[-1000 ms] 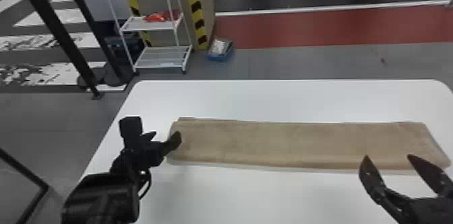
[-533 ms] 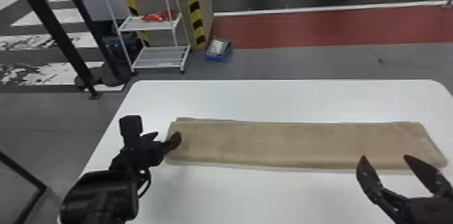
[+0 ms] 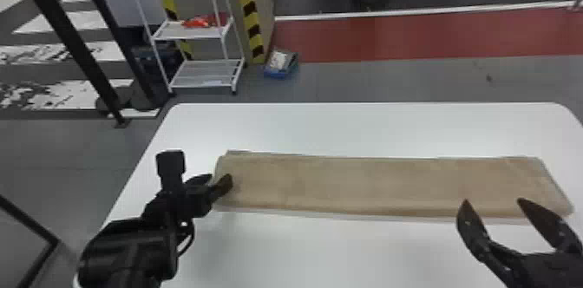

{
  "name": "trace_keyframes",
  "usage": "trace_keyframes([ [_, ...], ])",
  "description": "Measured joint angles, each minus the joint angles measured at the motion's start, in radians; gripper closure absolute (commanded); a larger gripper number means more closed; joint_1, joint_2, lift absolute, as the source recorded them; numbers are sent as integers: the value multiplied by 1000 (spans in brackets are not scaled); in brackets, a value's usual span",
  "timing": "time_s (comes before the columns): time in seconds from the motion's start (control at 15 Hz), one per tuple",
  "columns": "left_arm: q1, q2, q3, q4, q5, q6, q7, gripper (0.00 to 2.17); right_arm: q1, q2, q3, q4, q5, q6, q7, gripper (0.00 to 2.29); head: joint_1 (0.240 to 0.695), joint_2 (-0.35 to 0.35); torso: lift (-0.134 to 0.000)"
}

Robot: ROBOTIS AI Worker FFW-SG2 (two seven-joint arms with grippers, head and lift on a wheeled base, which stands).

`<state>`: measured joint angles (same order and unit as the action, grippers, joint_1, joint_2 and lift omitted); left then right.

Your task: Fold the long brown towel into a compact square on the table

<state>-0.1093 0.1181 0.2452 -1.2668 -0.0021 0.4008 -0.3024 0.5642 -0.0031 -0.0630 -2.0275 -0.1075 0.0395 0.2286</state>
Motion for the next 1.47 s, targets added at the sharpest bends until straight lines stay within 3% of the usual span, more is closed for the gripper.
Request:
trace_keyframes([
  [0.2, 1, -1, 0, -4, 1, 12, -4, 1342, -1, 0, 0, 1, 0, 0, 0, 144, 695, 160, -57],
  [0.47, 30, -9, 12, -64, 24, 15, 7, 1352, -4, 0, 0, 6, -4, 0, 0, 144, 695, 164, -57],
  [0.87, 91, -48, -41, -403, 168, 274, 70, 1352, -17, 0, -10, 27, -16, 0, 0, 144, 695, 105, -57],
  [1.07, 76, -78, -164, -506, 188, 374, 134, 1352, -20, -2, -46, 35, -62, -9, 0, 144, 695, -13, -57],
  [1.2, 32, -109, -291, -513, 184, 412, 196, 1352, -20, -25, -81, 52, -115, -21, 0, 144, 695, -96, -57],
  [1.33, -15, -114, -417, -449, 178, 401, 256, 1345, -27, -54, -101, 78, -156, -33, 0, 144, 695, -207, -57],
  [1.4, -39, -115, -471, -390, 177, 370, 274, 1295, -33, -67, -105, 93, -173, -38, 0, 144, 695, -228, -57],
  [1.47, -59, -115, -516, -324, 178, 331, 285, 967, -39, -76, -109, 107, -184, -44, 0, 144, 695, -249, -57],
])
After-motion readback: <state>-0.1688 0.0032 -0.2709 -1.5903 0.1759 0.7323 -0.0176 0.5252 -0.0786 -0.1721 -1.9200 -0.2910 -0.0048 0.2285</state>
